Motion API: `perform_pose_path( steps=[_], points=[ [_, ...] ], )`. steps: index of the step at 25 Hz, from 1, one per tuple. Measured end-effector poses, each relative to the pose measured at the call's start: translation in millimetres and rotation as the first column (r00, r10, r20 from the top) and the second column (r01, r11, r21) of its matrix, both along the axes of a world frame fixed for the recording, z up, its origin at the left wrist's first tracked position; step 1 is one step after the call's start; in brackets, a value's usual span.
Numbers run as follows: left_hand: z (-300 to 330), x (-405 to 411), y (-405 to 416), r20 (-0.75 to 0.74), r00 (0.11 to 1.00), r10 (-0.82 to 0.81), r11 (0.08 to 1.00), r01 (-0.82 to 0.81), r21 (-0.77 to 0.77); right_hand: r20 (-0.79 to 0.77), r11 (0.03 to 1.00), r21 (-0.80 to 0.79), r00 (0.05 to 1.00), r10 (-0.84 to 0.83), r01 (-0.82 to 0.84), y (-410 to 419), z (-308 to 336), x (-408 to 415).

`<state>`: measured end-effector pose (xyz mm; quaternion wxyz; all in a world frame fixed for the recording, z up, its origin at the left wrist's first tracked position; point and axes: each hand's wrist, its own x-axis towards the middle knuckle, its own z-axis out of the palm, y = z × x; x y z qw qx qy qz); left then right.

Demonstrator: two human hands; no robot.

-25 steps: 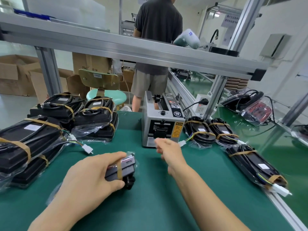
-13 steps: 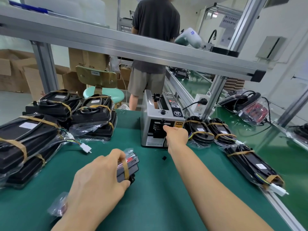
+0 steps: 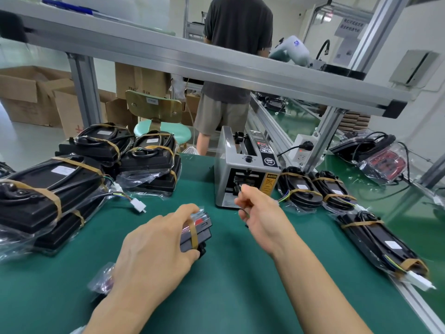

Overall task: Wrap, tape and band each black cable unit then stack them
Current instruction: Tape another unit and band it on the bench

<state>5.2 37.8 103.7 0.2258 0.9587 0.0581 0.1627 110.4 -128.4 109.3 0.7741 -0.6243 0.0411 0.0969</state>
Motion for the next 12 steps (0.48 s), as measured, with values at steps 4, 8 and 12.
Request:
perform_pose_path(
  steps=[4, 8, 12],
  points=[
    [0.8, 2.4, 1.6, -0.001, 1.000, 0.018, 1.000, -0.018, 0.009, 0.097, 0.977, -0.144, 0.980, 0.172, -0.157, 9.8, -4.3, -50.5],
    [-1.4, 2.1, 1.3, 0.007, 1.000, 0.028, 1.000, -0.028, -0.012, 0.135, 0.977, -0.188, 0.983, 0.128, -0.101, 20.5, -13.8, -56.9],
    [-2.9, 1.8, -0.1, 0.038, 0.999, 0.028, 1.000, -0.027, -0.002, 0.154, 0.980, -0.193, 0.985, 0.073, -0.043, 28.8, -15.3, -60.6]
  ],
)
